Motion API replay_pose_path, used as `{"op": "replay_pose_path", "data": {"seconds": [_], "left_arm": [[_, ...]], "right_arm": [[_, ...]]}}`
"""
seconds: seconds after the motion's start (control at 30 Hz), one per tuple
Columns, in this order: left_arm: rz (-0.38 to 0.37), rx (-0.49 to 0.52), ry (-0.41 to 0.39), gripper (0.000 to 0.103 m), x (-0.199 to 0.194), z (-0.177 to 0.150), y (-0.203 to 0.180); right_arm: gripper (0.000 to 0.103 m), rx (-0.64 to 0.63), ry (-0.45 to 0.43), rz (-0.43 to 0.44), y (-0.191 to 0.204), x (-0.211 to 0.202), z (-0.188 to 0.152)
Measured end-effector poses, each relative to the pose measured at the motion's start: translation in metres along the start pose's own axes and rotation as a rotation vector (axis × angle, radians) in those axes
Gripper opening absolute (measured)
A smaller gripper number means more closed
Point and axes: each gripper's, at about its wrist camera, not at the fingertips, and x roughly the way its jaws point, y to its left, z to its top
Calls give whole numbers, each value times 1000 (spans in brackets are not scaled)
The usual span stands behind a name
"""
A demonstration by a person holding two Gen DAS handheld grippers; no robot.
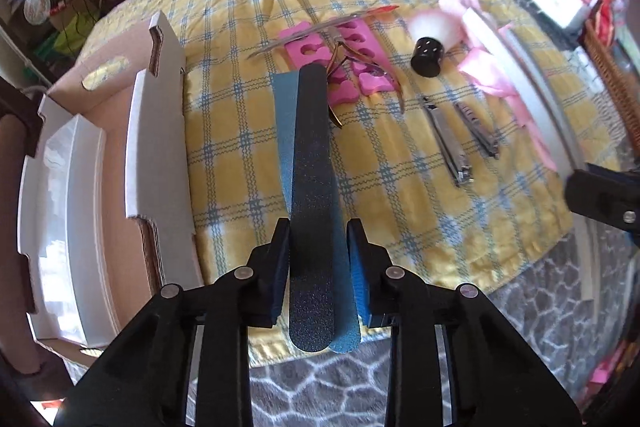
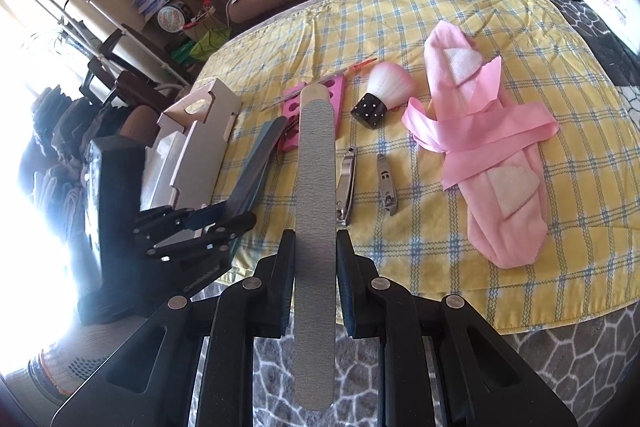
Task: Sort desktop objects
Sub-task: 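Lift and carry both nail files toward the cardboard tray with both grippers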
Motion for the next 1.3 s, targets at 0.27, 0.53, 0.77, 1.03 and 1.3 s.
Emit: {"op": "replay_pose_path", "data": {"seconds": [0.27, 0.53, 0.77, 1.03, 1.3], "left_arm": [[-70, 5, -24, 23, -28, -16, 19], [17, 73, 1, 28, -18, -26, 9], [86, 101, 29, 42, 7, -8, -8], [59, 62, 17, 26, 11, -5, 1], [-21, 32, -39, 26, -26, -5, 11]], "right_arm": [[19, 0, 8, -4, 20, 0, 1], [19, -15, 47, -23, 43, 9, -2], [19, -4, 57, -20, 40, 15, -8], [19, 11, 67, -17, 27, 20, -11], [19, 22, 59, -31, 29, 19, -11]]}}
